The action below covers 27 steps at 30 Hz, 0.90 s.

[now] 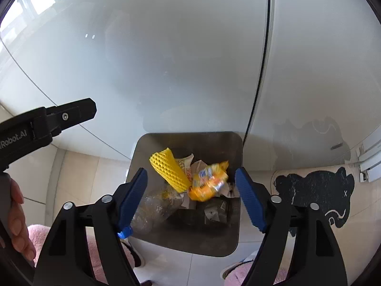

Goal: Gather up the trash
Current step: 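Carry net and bread bag over the bin and open both tools, then move both tools back up to the counter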

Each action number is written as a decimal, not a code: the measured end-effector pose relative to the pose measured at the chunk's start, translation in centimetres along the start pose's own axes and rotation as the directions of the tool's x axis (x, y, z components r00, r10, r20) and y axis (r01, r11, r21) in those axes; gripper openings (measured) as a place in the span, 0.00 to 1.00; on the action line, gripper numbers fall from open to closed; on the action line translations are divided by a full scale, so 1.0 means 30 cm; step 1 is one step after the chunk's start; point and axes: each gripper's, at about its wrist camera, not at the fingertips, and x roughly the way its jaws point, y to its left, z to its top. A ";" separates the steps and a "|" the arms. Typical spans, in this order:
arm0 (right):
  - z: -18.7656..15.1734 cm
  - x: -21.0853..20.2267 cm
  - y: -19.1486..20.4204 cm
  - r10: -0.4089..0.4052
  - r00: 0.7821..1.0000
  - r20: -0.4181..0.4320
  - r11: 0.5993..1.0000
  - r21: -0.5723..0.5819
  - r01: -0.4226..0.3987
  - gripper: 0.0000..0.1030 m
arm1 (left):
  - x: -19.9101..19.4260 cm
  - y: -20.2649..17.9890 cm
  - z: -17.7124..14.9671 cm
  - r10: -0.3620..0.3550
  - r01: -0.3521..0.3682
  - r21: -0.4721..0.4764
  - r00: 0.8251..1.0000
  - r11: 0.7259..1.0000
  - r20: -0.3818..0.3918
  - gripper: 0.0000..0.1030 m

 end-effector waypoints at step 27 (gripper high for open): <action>0.298 -0.777 0.091 0.020 0.916 0.402 0.994 -0.110 0.027 0.97 | -0.736 -0.058 0.283 -0.042 0.021 0.059 0.922 0.998 0.384 0.92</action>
